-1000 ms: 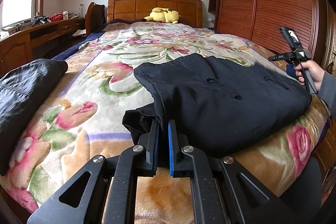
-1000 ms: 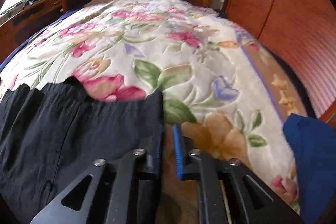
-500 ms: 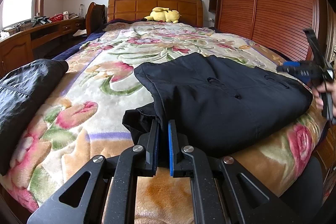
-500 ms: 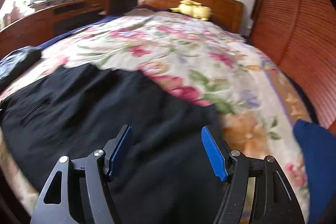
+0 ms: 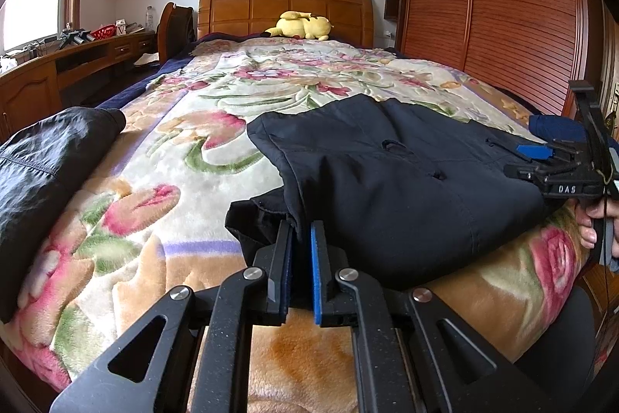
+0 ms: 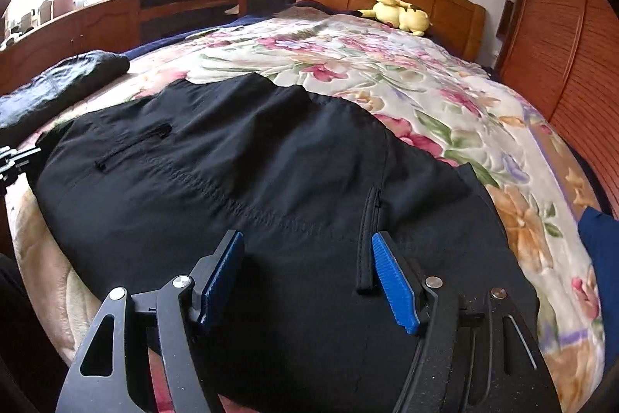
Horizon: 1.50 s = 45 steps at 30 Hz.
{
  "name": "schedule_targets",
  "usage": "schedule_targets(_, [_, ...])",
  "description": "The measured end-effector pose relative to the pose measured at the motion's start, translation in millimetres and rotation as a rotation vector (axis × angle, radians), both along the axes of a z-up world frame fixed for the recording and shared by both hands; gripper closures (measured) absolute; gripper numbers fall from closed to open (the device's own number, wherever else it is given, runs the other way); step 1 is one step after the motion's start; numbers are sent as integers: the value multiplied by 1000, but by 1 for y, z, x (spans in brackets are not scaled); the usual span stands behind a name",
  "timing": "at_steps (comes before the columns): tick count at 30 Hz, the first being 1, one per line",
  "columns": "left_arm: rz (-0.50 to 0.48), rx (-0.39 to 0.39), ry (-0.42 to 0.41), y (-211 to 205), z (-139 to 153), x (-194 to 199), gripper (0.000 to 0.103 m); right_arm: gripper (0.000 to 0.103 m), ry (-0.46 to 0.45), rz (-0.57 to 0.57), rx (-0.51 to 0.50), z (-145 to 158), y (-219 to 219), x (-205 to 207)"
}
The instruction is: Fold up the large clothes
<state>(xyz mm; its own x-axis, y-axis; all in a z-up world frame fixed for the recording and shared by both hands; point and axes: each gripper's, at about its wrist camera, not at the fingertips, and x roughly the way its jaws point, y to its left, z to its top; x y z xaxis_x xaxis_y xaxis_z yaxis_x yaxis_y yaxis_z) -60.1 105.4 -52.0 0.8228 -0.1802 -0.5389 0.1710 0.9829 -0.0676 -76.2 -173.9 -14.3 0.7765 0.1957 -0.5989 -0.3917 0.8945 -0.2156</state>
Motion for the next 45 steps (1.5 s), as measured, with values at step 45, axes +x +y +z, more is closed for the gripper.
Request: schedule_targets(45, [-197,94,-234,-127,137,13,99,29,-48,5,195,-6,-60,-28])
